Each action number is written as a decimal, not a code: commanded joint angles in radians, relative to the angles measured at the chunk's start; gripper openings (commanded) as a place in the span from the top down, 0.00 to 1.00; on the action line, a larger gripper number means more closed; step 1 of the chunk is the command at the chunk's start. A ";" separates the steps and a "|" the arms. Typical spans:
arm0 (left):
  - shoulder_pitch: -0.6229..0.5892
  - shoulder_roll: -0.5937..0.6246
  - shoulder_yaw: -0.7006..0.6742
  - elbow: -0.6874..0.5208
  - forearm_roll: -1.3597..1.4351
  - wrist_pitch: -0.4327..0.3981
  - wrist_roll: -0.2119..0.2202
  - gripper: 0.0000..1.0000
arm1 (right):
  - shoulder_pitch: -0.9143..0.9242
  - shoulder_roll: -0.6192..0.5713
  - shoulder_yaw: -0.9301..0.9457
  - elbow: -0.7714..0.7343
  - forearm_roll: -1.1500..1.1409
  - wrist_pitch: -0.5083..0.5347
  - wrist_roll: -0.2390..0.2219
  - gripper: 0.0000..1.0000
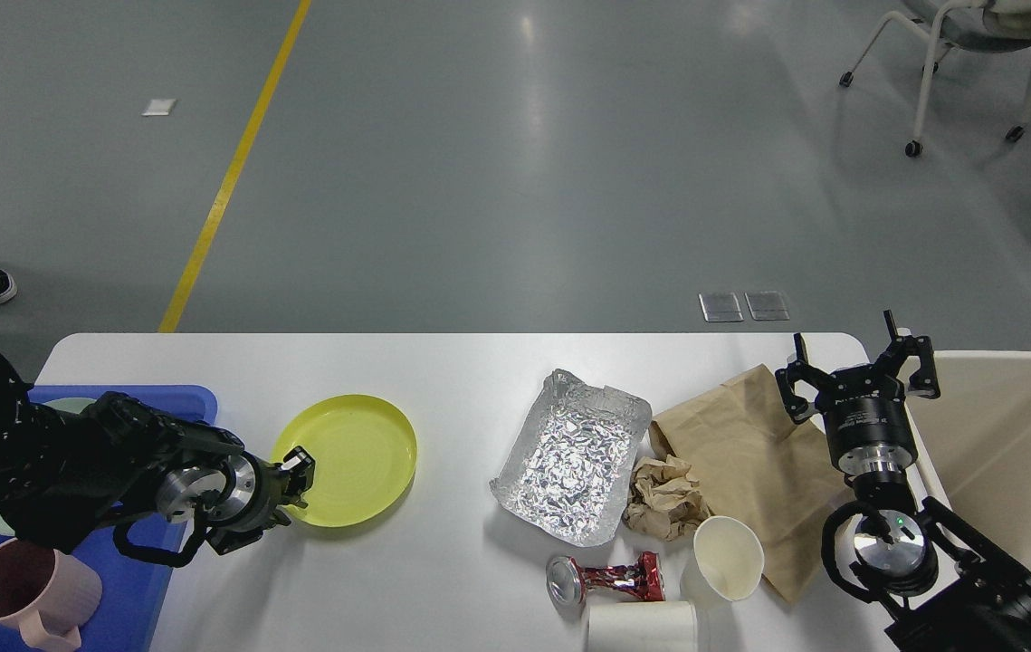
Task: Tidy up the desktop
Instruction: 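Grip the yellow plate rim with the left gripper and lift it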
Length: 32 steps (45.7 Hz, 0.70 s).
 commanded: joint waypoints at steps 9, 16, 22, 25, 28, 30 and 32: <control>0.007 0.000 -0.001 -0.002 -0.001 -0.002 0.001 0.77 | 0.000 0.000 0.000 0.000 0.000 0.000 0.000 0.00; 0.004 0.003 -0.001 0.000 -0.005 -0.020 0.001 0.89 | 0.000 0.000 0.000 0.000 0.000 0.000 0.000 0.00; 0.001 0.006 -0.001 -0.002 -0.007 -0.054 0.001 0.94 | 0.000 0.000 0.000 0.000 0.000 0.000 0.000 0.00; -0.001 0.007 -0.001 -0.002 -0.007 -0.061 0.001 0.97 | 0.000 0.000 0.000 0.000 0.000 0.000 0.000 0.00; -0.004 0.007 -0.001 -0.002 -0.008 -0.072 0.001 0.99 | 0.000 0.000 0.000 0.000 -0.001 0.000 0.000 0.00; -0.004 0.008 -0.001 -0.002 -0.008 -0.078 0.002 1.00 | 0.000 0.001 0.000 0.000 0.000 0.000 0.000 0.00; -0.006 0.013 0.001 -0.005 -0.010 -0.083 0.002 1.00 | 0.000 0.001 0.000 0.000 0.000 0.000 0.000 0.00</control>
